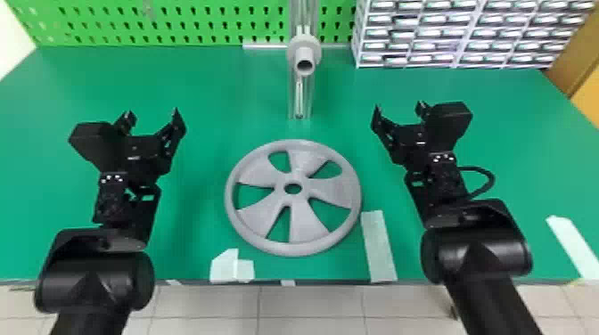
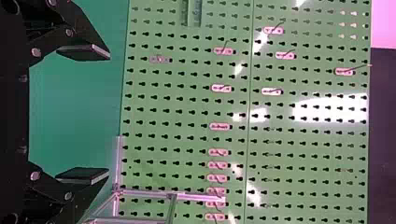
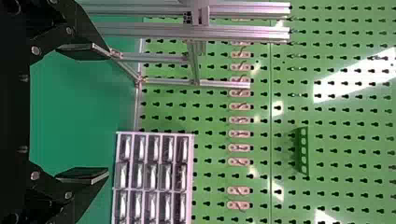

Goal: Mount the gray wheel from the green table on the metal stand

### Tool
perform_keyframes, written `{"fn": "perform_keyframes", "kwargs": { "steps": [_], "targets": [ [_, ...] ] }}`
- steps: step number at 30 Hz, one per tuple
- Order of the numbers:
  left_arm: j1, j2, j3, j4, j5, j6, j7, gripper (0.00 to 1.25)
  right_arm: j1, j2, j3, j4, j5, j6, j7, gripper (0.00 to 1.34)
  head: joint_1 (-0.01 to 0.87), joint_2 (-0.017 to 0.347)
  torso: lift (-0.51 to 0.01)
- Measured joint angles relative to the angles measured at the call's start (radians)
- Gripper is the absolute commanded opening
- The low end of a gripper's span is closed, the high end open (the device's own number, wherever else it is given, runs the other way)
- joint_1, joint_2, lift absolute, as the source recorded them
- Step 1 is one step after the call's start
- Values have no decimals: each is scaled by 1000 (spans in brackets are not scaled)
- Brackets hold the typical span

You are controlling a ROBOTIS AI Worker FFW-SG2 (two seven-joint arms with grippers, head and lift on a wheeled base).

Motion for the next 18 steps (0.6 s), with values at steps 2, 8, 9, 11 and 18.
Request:
{"fn": "perform_keyframes", "kwargs": {
  "steps": [2, 8, 9, 11, 18],
  "targets": [
    [0, 0, 1, 0, 0, 0, 0, 871, -3, -1, 1, -5, -4, 18, 0, 950, 867, 52, -100],
    [1, 0, 2, 0, 0, 0, -1, 871, -23, -11, 15, -41, -13, 128, 0, 950, 867, 52, -100],
    [1, 0, 2, 0, 0, 0, -1, 871, -28, -13, 18, -47, -13, 149, 1, 950, 867, 52, -100],
    [1, 0, 3, 0, 0, 0, -1, 871, -41, -18, 28, -61, -13, 202, 1, 950, 867, 52, -100],
    [2, 0, 5, -1, 0, 0, 0, 871, -104, -37, 65, -101, -12, 403, 25, 950, 867, 52, -100]
  ]
}}
